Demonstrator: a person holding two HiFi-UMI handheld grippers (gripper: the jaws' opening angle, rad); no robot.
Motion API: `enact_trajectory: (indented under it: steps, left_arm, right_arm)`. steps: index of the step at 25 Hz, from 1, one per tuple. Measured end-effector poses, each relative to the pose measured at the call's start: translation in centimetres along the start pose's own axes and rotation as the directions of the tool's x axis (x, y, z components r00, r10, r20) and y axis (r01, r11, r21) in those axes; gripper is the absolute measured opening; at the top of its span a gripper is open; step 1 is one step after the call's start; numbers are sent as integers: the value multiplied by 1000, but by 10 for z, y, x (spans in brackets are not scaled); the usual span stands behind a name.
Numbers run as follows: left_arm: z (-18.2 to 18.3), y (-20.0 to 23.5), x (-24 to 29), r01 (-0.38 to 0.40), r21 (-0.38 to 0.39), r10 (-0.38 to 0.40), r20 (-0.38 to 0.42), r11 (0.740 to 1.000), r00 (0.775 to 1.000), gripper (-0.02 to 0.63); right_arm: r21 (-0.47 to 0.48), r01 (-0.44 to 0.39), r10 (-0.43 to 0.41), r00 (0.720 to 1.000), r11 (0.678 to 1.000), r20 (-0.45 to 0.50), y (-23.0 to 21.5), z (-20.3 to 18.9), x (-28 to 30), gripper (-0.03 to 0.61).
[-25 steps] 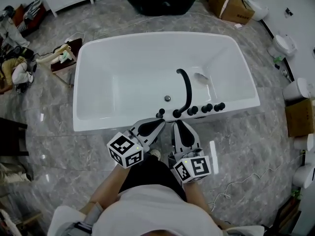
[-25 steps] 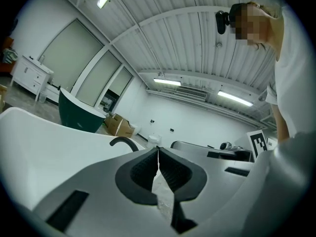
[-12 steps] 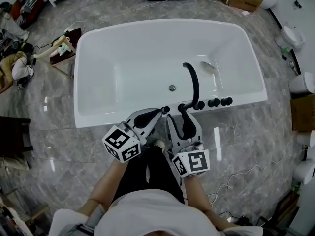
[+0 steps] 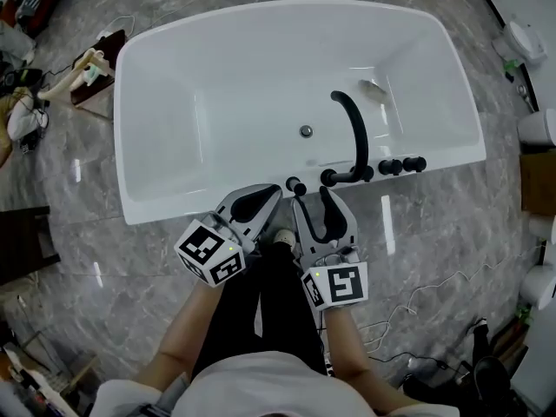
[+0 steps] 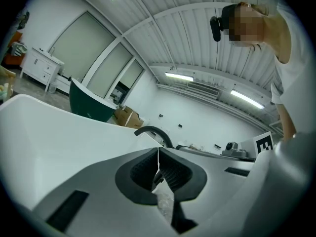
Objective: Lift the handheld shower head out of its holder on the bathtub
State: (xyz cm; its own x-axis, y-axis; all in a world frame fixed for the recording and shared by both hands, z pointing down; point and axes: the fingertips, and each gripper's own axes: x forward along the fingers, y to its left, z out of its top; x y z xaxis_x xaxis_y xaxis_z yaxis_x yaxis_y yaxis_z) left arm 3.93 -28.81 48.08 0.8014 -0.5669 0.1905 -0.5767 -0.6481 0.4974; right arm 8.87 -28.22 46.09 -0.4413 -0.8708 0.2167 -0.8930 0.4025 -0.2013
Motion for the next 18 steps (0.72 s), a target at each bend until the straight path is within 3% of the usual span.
enact_trajectory:
  steps: [7, 13, 18]
  left_arm:
    - [-25, 32, 4, -16, -20, 15, -29, 1000, 999, 12]
    - [-52, 59, 5, -16, -48, 13, -60, 999, 998, 12]
    - [-73, 79, 7, -24, -69, 19, -75, 997, 997, 12]
  right_arm:
    - [-45, 7, -10, 997, 999, -74, -8, -41, 20, 189]
    - [-177, 29, -51, 991, 984, -124, -17, -72, 37, 189]
    - [-162, 17, -39, 990, 987, -135, -20, -96, 48, 189]
